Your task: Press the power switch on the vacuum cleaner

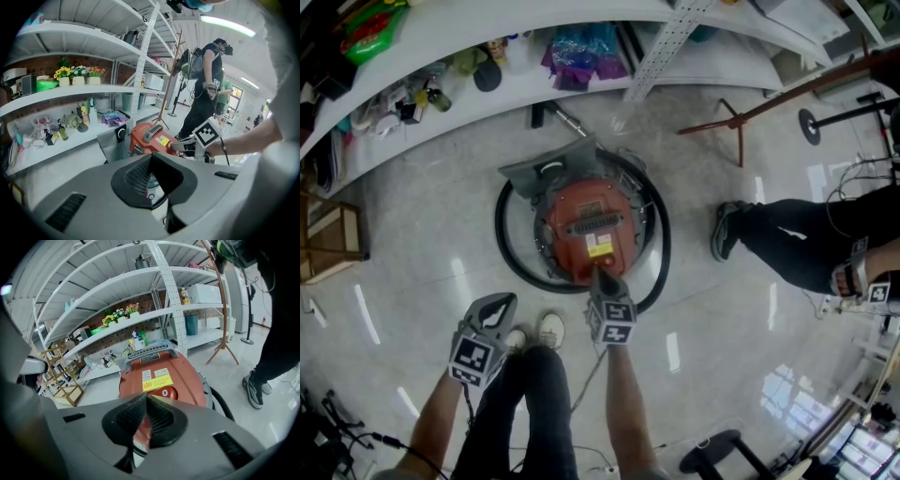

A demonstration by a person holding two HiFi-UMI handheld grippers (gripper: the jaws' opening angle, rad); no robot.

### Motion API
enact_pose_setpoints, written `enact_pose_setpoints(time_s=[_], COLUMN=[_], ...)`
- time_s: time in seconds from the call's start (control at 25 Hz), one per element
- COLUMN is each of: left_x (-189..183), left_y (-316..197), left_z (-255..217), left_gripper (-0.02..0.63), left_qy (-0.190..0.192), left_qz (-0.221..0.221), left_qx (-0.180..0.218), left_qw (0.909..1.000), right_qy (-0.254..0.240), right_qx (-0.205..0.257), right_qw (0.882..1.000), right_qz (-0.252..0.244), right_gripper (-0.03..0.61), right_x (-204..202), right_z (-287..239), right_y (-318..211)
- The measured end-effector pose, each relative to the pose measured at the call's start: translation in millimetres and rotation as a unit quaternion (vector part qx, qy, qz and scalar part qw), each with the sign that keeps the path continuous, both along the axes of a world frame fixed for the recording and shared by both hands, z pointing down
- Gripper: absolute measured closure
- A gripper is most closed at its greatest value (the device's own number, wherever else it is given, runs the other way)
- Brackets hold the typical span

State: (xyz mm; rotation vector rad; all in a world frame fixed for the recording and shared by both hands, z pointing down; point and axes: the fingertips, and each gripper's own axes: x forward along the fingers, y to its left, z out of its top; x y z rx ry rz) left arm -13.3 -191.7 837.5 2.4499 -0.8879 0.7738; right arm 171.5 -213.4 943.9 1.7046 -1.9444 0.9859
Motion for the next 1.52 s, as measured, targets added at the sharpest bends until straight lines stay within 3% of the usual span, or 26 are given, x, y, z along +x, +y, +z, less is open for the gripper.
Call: enact_pose_setpoints(time_s=[0.44, 0.68, 1.52], left_x=[-2, -3, -5], left_y=[-7, -14, -15], left_z=[-13, -27, -91], left_gripper=[0.607, 0.607, 0.607], left_qy=[0.001, 0.007, 0.030], left_qz=[0.005, 0.001, 0.003], left_qx=[0.005, 0.011, 0.037], left_qw=[1.0000, 0.9999, 0.9989], right_qy=[-0.004, -0.036, -0.040], right_qx=[-0.015, -0.012, 0.029], right_qw=[1.000, 0.999, 0.999], right_qz=[-0.001, 0.018, 0.024], right_gripper=[0.566, 0.566, 0.566], right_x=[3, 5, -4], right_z=[8, 7, -82], right_y=[3, 2, 13])
